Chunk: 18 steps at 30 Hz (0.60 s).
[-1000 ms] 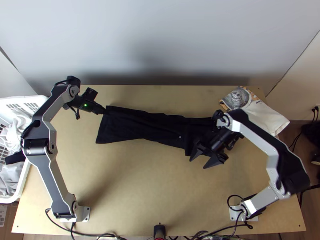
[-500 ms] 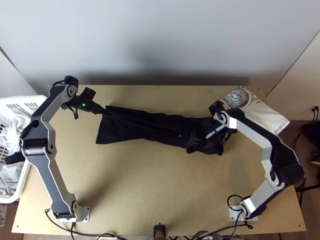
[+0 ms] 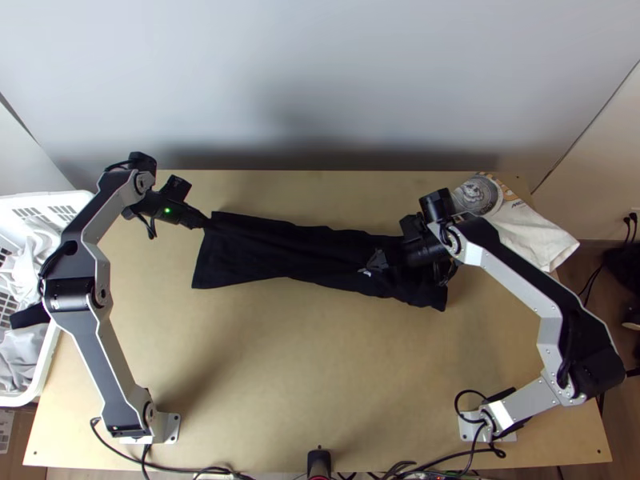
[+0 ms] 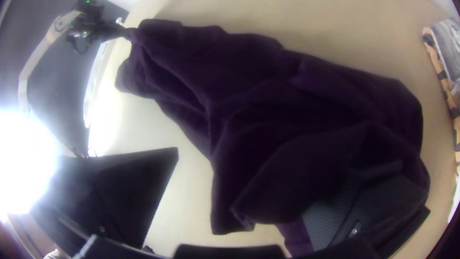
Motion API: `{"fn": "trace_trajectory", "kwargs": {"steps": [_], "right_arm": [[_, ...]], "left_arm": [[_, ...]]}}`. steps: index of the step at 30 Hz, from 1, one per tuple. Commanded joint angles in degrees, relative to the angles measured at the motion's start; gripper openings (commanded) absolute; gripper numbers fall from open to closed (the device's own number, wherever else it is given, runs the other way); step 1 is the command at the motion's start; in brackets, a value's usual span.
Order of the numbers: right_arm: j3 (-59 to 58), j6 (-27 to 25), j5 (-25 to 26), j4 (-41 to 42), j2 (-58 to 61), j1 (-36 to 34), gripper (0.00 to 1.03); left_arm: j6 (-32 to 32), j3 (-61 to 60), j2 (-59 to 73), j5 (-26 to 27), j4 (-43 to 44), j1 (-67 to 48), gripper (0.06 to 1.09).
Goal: Fold the t-shirt
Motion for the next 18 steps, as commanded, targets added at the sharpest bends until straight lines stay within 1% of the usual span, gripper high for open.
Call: {"fn": "trace_trajectory", "kwargs": {"steps": [1, 4, 5, 7, 9, 11, 13, 15, 18], "right_arm": [[-1.6, 0.6, 8.1, 9.9, -1.2, 1.6, 0.98], [-3.6, 0.5, 15.3, 17.9, -0.8, 2.6, 0.98], [-4.2, 0.1, 16.8, 19.4, -0.7, 2.9, 0.98], [-5.6, -0.4, 22.1, 23.5, -0.5, 3.4, 0.98], [-7.8, -2.4, 27.8, 28.6, -0.6, 3.7, 0.98], [-10.8, -5.9, 33.7, 35.3, -1.4, 4.5, 0.98], [-12.6, -7.2, 34.7, 40.0, -2.3, 4.7, 0.98], [-13.4, -8.4, 36.6, 41.6, -3.1, 5.2, 0.98], [-15.4, -12.0, 38.3, 45.2, -4.5, 5.9, 0.98]], "left_arm": [[-0.1, -0.2, -0.2, 0.0, 0.0, 0.0, 0.09], [-0.1, -0.2, -0.2, 0.0, 0.0, -0.2, 0.09], [-0.1, -0.2, -0.2, 0.0, 0.0, -0.3, 0.09], [-0.1, -0.2, -0.4, 0.0, 0.0, -0.3, 0.09], [-0.1, -0.2, -0.4, 0.0, 0.0, -0.1, 0.09], [-0.1, -0.2, -0.3, 0.0, 0.0, 0.1, 0.09], [-0.1, -0.3, -0.2, 0.0, 0.0, 0.1, 0.09], [-0.1, -0.4, -0.2, 0.0, 0.0, 0.0, 0.09], [-0.1, -0.4, -0.2, 0.0, 0.0, -0.2, 0.09]]}}
